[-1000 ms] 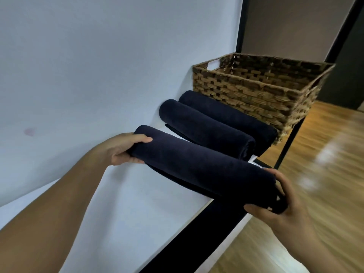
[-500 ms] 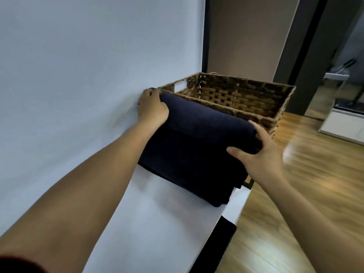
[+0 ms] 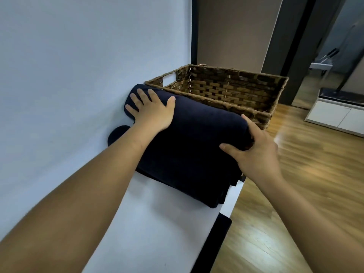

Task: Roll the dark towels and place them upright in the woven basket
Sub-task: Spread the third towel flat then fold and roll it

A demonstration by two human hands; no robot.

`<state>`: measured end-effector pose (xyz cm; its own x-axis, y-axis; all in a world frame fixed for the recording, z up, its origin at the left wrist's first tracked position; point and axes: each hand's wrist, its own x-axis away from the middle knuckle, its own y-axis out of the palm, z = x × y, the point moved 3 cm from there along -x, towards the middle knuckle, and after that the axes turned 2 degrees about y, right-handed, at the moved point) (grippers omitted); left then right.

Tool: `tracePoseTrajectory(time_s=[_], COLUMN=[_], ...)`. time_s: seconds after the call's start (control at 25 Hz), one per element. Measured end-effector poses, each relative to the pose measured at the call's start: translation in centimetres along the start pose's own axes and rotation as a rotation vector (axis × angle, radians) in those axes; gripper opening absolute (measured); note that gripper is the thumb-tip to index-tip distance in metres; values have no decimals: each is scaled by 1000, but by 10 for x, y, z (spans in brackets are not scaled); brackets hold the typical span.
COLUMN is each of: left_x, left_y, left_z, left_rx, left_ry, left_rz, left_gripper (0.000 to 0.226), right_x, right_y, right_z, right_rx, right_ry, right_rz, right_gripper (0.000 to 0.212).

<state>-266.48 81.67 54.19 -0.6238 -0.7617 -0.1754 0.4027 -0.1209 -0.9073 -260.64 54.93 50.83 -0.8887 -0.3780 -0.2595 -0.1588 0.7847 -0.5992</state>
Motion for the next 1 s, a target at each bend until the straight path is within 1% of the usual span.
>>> tracePoseTrajectory(time_s=[0.08,0.16,0.24,0.32,0.4,0.44,0.56,0.72,0.84,0.92,0.96,1.0], left_x=[29,53,60,47,39,40,73,136,189,242,273,307], left_y=[2,21,38,44,38,33,23,33,56,77,95,117], left_z=[29,59,66,68,67,67,68,103,132,142,142,135], left_rx=[74,200,265,277,249,229,194,299,372,373,355,340], left_ry=[25,59,46,62,31,9,-28,17,125,271,355,401], left_rz=[-2,0,56,83,63,48,13,-4,89,190,211,184], left_gripper=[89,94,94,92,89,89,85,79,74,68,63,58], right_x=[4,9,19,24,22,23,37,53,64,79,88,102], right_y=[-4,-10,-9,-8,-5,-7,-18,-31,-32,-21,-11,0], right_z=[1,8,17,22,21,22,38,84,133,177,199,219], right_rx=[-13,-136,-217,-228,-250,-298,-469,-511,-444,-380,-343,-307], right_ry=[-9,-20,-62,-137,-173,-155,-84,-20,39,156,208,255], right_rz=[-57,-52,25,100,96,77,7,-144,-227,-357,-434,-507], right_gripper=[95,93,77,57,48,45,42,40,42,40,39,38])
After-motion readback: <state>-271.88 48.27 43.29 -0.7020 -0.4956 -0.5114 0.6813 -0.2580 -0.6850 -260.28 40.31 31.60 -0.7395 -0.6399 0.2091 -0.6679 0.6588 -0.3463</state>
